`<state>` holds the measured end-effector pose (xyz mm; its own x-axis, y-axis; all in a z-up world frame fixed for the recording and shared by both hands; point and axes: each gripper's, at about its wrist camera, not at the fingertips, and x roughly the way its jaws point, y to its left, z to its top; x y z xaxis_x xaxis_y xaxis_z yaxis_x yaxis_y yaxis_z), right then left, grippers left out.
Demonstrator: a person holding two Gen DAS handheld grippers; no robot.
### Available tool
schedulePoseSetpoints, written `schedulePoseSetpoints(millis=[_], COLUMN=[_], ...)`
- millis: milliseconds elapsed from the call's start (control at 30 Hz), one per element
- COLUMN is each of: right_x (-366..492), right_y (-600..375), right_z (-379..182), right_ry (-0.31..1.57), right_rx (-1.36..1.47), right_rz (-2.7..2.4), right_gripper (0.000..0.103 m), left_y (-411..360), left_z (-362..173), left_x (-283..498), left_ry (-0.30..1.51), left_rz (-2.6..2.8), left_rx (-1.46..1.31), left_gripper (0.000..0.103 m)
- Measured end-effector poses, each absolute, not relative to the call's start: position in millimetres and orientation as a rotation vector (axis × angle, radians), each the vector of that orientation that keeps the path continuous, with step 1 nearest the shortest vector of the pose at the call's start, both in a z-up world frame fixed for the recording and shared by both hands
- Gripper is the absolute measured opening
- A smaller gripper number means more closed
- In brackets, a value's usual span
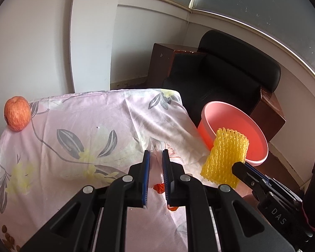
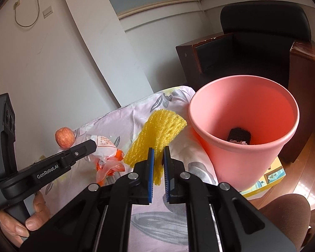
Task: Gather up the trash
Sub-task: 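Carry the clear wrapper and yellow foam net with both grippers over the pink bin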
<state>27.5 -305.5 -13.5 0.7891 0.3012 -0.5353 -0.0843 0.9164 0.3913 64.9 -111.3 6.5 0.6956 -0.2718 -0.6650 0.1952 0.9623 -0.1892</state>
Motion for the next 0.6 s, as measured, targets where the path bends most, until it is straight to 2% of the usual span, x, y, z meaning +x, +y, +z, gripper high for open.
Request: schedulePoseSetpoints(millis=[600], right_x=[29.1], right_y=[-310.8], right_z=[-12.2], right_ry=[0.616], right_rx=[0.371], right_rz=[0.203], right_gripper=[0.009], left_y=[-113.2], left_z=[14.9], left_x=[67.3], left_ry=[0.724], left_rz=[-0.271], left_rx=[-0.116], left_gripper=[0.011])
